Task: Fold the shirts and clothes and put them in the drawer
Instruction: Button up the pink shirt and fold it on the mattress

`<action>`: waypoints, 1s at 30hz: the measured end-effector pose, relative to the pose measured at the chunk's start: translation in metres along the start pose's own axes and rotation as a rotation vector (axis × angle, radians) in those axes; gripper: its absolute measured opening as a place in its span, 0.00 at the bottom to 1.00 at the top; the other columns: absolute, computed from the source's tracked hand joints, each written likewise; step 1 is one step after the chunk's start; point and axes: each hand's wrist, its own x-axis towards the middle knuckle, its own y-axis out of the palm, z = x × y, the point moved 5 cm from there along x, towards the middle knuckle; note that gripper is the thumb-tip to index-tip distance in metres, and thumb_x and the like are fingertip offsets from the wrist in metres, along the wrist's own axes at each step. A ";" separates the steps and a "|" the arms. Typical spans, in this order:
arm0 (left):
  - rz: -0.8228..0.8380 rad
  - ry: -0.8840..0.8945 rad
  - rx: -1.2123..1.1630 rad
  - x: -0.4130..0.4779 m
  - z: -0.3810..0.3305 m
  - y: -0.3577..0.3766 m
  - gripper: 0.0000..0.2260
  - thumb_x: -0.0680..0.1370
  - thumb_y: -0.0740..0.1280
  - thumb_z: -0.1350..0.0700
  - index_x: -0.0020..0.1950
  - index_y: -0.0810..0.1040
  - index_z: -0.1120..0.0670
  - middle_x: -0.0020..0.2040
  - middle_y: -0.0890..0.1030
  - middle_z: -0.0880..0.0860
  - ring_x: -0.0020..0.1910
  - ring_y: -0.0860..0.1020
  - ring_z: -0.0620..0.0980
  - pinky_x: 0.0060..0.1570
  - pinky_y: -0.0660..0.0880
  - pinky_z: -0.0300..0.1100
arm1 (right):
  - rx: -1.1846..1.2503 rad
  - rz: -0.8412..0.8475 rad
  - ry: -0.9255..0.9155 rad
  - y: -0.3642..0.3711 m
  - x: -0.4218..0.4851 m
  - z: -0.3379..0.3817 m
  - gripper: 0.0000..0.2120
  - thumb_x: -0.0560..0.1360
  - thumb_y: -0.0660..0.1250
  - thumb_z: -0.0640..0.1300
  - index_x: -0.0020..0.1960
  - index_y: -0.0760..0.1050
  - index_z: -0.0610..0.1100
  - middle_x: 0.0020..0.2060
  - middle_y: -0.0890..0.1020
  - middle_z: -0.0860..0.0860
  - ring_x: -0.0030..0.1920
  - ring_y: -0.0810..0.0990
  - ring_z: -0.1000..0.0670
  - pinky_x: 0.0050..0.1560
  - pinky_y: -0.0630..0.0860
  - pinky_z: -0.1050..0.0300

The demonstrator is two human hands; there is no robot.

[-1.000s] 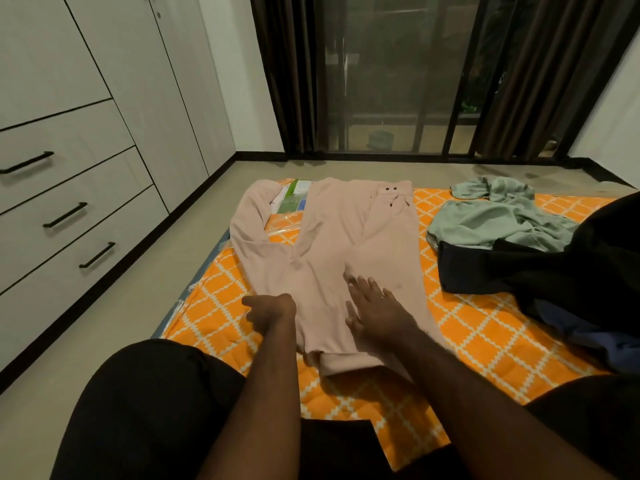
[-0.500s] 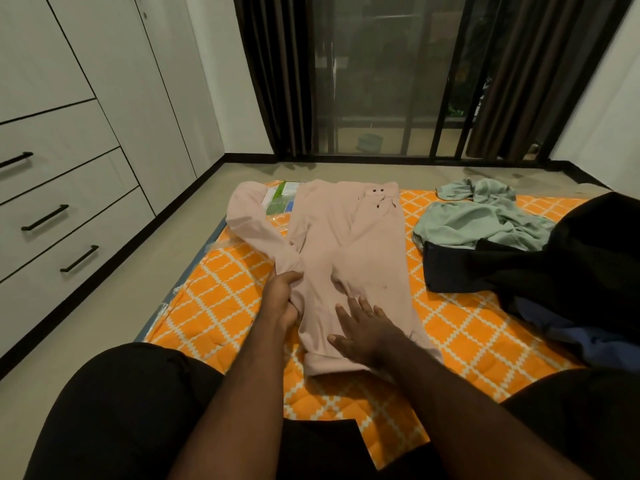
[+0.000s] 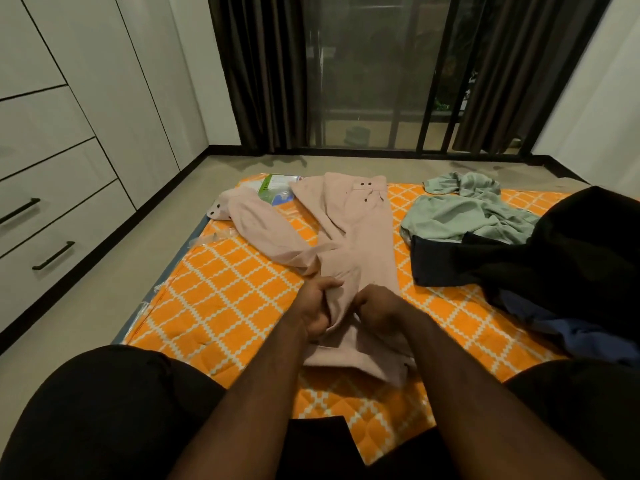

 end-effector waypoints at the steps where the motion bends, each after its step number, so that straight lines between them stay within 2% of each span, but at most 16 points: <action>1: 0.003 0.001 -0.013 0.002 0.001 -0.002 0.15 0.77 0.62 0.65 0.56 0.86 0.58 0.61 0.82 0.64 0.59 0.80 0.65 0.67 0.74 0.58 | 0.008 -0.063 0.022 -0.011 -0.002 -0.009 0.17 0.74 0.67 0.33 0.59 0.85 0.43 0.58 0.85 0.45 0.59 0.81 0.43 0.52 0.70 0.62; 3: -0.026 -0.002 0.003 0.005 0.004 -0.010 0.17 0.76 0.63 0.65 0.63 0.82 0.60 0.62 0.82 0.63 0.60 0.80 0.64 0.67 0.74 0.57 | 0.067 -0.235 0.124 -0.029 0.000 -0.025 0.16 0.72 0.69 0.34 0.56 0.86 0.45 0.55 0.86 0.48 0.57 0.83 0.46 0.51 0.73 0.62; 5: -0.056 -0.008 0.034 0.005 0.009 -0.015 0.19 0.76 0.63 0.64 0.66 0.80 0.61 0.61 0.83 0.61 0.59 0.81 0.63 0.62 0.77 0.53 | 0.083 -0.338 0.203 -0.035 0.000 -0.035 0.15 0.72 0.70 0.35 0.56 0.86 0.46 0.57 0.85 0.47 0.58 0.82 0.46 0.57 0.77 0.57; 7: -0.055 -0.044 0.045 0.000 0.014 -0.014 0.19 0.76 0.64 0.63 0.66 0.80 0.61 0.61 0.82 0.62 0.60 0.80 0.64 0.60 0.78 0.52 | 0.069 -0.282 0.209 -0.024 0.001 -0.037 0.13 0.74 0.72 0.38 0.57 0.85 0.45 0.61 0.83 0.48 0.61 0.80 0.45 0.60 0.75 0.57; 10: -0.036 -0.069 0.104 -0.005 0.016 -0.009 0.18 0.77 0.67 0.56 0.66 0.80 0.61 0.63 0.81 0.64 0.60 0.79 0.63 0.64 0.75 0.55 | 0.070 -0.221 0.219 -0.003 0.006 -0.038 0.12 0.76 0.69 0.40 0.58 0.85 0.46 0.62 0.82 0.48 0.61 0.80 0.45 0.55 0.73 0.59; 12: -0.006 -0.082 0.175 -0.008 0.017 -0.005 0.16 0.82 0.65 0.51 0.60 0.82 0.61 0.54 0.85 0.60 0.52 0.83 0.57 0.56 0.80 0.48 | 0.133 -0.273 0.249 -0.003 0.006 -0.042 0.11 0.77 0.69 0.41 0.58 0.84 0.45 0.62 0.82 0.47 0.60 0.80 0.44 0.55 0.74 0.58; 14: -0.042 -0.058 0.340 -0.011 0.013 0.001 0.17 0.85 0.61 0.46 0.53 0.82 0.58 0.43 0.86 0.54 0.39 0.84 0.48 0.41 0.79 0.38 | 0.226 -0.355 0.290 -0.010 0.003 -0.046 0.12 0.77 0.69 0.39 0.59 0.83 0.43 0.63 0.81 0.47 0.63 0.79 0.44 0.61 0.75 0.55; 15: -0.108 -0.015 0.492 -0.012 0.008 0.000 0.19 0.84 0.60 0.42 0.54 0.82 0.56 0.46 0.86 0.53 0.41 0.83 0.47 0.43 0.77 0.37 | 0.277 -0.407 0.309 -0.015 0.001 -0.048 0.13 0.76 0.68 0.37 0.59 0.83 0.43 0.62 0.81 0.46 0.64 0.79 0.44 0.62 0.75 0.54; 17: -0.284 0.085 0.883 -0.006 -0.006 -0.005 0.28 0.82 0.56 0.35 0.61 0.81 0.57 0.60 0.83 0.58 0.56 0.81 0.55 0.55 0.74 0.43 | 0.367 -0.498 0.330 -0.024 -0.001 -0.048 0.12 0.75 0.67 0.36 0.55 0.84 0.44 0.57 0.83 0.45 0.59 0.82 0.43 0.58 0.77 0.54; 18: -0.396 0.168 1.027 -0.004 -0.020 -0.008 0.31 0.82 0.54 0.33 0.62 0.81 0.58 0.62 0.82 0.60 0.60 0.79 0.59 0.57 0.73 0.45 | 0.402 -0.522 0.326 -0.028 0.001 -0.046 0.11 0.74 0.68 0.37 0.51 0.84 0.48 0.53 0.85 0.45 0.54 0.84 0.43 0.55 0.79 0.54; 20: -0.541 0.335 1.170 0.001 -0.048 -0.012 0.30 0.83 0.54 0.36 0.56 0.83 0.60 0.56 0.83 0.62 0.58 0.80 0.63 0.55 0.75 0.48 | 0.437 -0.528 0.288 -0.036 0.011 -0.041 0.10 0.72 0.68 0.39 0.41 0.81 0.55 0.46 0.87 0.48 0.47 0.85 0.45 0.53 0.82 0.51; 21: -0.556 0.418 1.202 0.005 -0.064 -0.014 0.28 0.84 0.55 0.38 0.51 0.83 0.60 0.52 0.84 0.61 0.55 0.81 0.63 0.52 0.75 0.48 | 0.435 -0.519 0.257 -0.041 0.017 -0.037 0.11 0.72 0.69 0.40 0.39 0.79 0.56 0.44 0.87 0.49 0.46 0.86 0.46 0.52 0.82 0.49; 24: -0.529 0.535 1.315 0.033 -0.105 -0.023 0.21 0.82 0.64 0.44 0.33 0.73 0.55 0.37 0.80 0.57 0.46 0.81 0.62 0.41 0.71 0.48 | 0.414 -0.477 0.160 -0.060 0.041 -0.020 0.11 0.73 0.70 0.40 0.40 0.80 0.57 0.41 0.86 0.51 0.42 0.86 0.48 0.49 0.83 0.49; 25: -0.519 0.523 1.355 0.048 -0.117 -0.028 0.20 0.81 0.66 0.46 0.32 0.71 0.52 0.37 0.80 0.56 0.45 0.80 0.60 0.40 0.69 0.47 | 0.407 -0.456 0.137 -0.067 0.052 -0.014 0.10 0.74 0.70 0.39 0.42 0.81 0.55 0.39 0.86 0.50 0.40 0.85 0.49 0.47 0.83 0.49; 27: -0.480 0.478 1.412 0.073 -0.134 -0.036 0.14 0.80 0.67 0.47 0.36 0.75 0.49 0.43 0.83 0.53 0.48 0.80 0.56 0.41 0.68 0.43 | 0.372 -0.425 0.086 -0.079 0.080 -0.002 0.08 0.74 0.69 0.38 0.47 0.83 0.51 0.38 0.86 0.50 0.38 0.85 0.51 0.45 0.83 0.51; 30: -0.408 0.479 1.438 0.114 -0.151 -0.042 0.08 0.79 0.69 0.47 0.46 0.81 0.51 0.48 0.84 0.52 0.50 0.81 0.53 0.43 0.69 0.42 | 0.286 -0.384 0.036 -0.095 0.138 0.013 0.10 0.74 0.69 0.38 0.52 0.84 0.48 0.44 0.87 0.49 0.44 0.86 0.50 0.50 0.83 0.52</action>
